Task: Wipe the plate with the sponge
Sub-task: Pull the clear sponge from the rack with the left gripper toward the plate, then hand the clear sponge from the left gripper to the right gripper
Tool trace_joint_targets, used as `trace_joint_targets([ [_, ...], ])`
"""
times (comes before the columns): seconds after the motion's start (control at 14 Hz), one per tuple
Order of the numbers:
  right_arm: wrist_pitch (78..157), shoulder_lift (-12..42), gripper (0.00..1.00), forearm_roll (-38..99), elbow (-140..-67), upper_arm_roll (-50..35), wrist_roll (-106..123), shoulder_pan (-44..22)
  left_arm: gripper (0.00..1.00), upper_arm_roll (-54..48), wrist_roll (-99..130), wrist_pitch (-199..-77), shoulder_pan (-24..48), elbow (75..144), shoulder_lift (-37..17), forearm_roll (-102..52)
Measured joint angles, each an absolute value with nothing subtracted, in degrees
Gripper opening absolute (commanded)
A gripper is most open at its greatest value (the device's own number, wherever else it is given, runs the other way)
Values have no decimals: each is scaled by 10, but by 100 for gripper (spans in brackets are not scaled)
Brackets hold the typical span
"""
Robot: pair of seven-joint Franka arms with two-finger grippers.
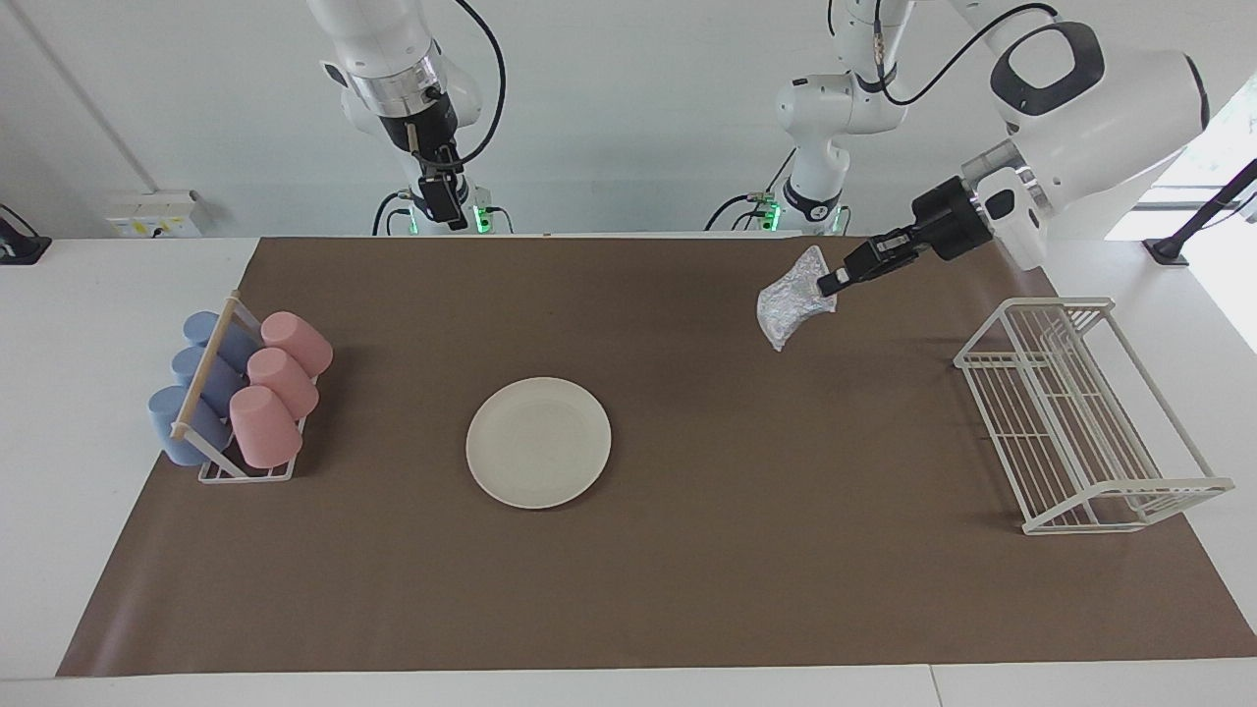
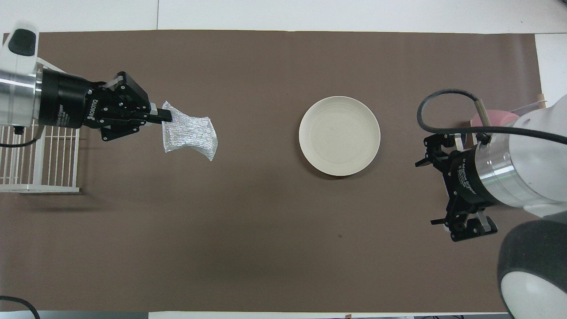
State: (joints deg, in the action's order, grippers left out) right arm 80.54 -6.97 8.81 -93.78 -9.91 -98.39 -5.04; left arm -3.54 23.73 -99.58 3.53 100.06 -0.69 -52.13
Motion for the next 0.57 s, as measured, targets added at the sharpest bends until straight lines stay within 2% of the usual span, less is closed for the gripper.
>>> trace_joint_targets([
  [0.21, 811, -70, 100, 100, -938, -99, -1003, -51, 0, -39, 142, -1027, 44, 1130, 50, -645],
  [0.43, 820, -71, 100, 101, -939, -101, -1029, -64, 0, -42, 48, -1039, 80, 1193, 58, -755],
  [0.57, 855, -77, 100, 102, -954, -103, -1054, -86, 0, -42, -6, -1053, 106, 1222, 58, -826],
])
